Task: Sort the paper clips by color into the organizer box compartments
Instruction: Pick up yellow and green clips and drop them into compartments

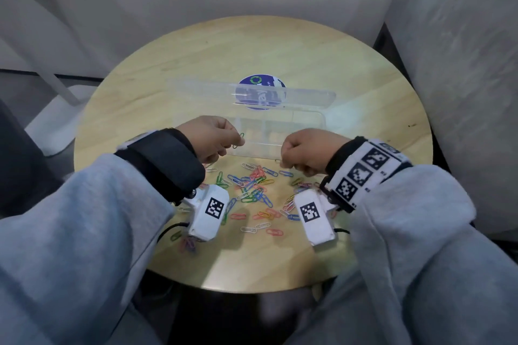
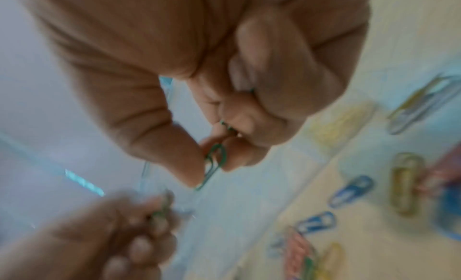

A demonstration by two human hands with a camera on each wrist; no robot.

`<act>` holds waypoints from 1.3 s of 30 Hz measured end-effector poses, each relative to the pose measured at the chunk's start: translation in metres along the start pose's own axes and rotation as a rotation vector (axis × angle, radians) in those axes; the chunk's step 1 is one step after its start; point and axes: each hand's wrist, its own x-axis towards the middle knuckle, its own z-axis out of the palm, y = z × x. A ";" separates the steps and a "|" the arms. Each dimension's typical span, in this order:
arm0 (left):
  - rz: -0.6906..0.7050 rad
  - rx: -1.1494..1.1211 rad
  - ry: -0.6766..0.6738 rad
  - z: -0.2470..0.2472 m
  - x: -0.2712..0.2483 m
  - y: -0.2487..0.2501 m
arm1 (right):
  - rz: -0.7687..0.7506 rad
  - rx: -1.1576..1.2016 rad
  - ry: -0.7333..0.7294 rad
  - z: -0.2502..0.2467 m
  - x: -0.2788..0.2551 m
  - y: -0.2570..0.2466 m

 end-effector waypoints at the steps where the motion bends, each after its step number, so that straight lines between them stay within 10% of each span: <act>1: 0.004 0.025 0.006 0.000 0.000 0.001 | -0.016 0.089 0.052 -0.005 0.000 -0.001; 6: 0.051 0.150 0.021 0.009 0.001 0.011 | -0.070 0.367 0.315 -0.003 0.016 -0.002; 27: 0.126 -0.256 0.023 0.054 0.023 0.044 | -0.209 0.732 0.221 -0.003 0.008 0.012; 39: 0.214 0.003 0.016 0.035 0.005 0.026 | -0.105 0.192 0.215 -0.016 -0.010 0.029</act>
